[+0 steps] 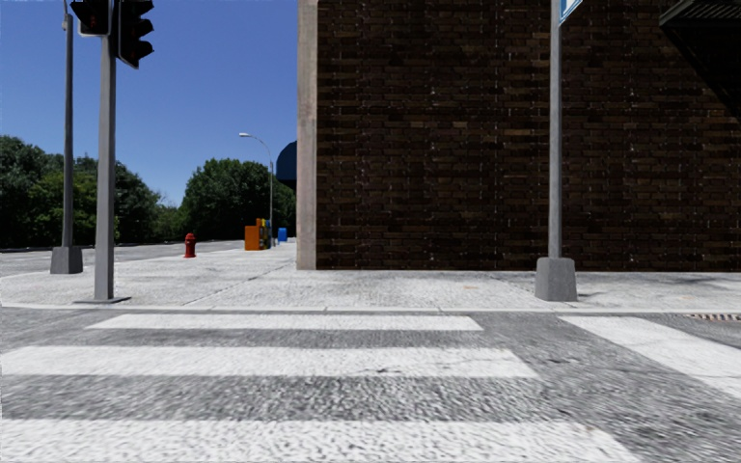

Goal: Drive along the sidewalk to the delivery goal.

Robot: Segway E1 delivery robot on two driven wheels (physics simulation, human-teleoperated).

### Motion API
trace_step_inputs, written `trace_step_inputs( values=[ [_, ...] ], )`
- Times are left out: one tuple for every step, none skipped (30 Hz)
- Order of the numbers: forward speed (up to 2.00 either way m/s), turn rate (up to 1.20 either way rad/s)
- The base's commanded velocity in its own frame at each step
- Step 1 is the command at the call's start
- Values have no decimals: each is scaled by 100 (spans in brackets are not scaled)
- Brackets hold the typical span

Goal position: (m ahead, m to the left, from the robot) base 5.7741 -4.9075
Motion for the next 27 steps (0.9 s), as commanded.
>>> trace_step_inputs(
  values=[
    [200,0],
    [200,0],
    [200,0],
    [200,0],
    [200,0],
    [200,0],
    [200,0],
    [200,0],
    [200,0],
    [200,0],
    [200,0],
    [200,0],
    [200,0],
    [200,0],
    [200,0],
    [200,0],
    [200,0],
    [200,0],
    [200,0],
    [200,0],
    [200,0],
    [200,0],
    [200,0],
    [200,0],
    [200,0],
    [200,0],
    [200,-13]
  ],
)
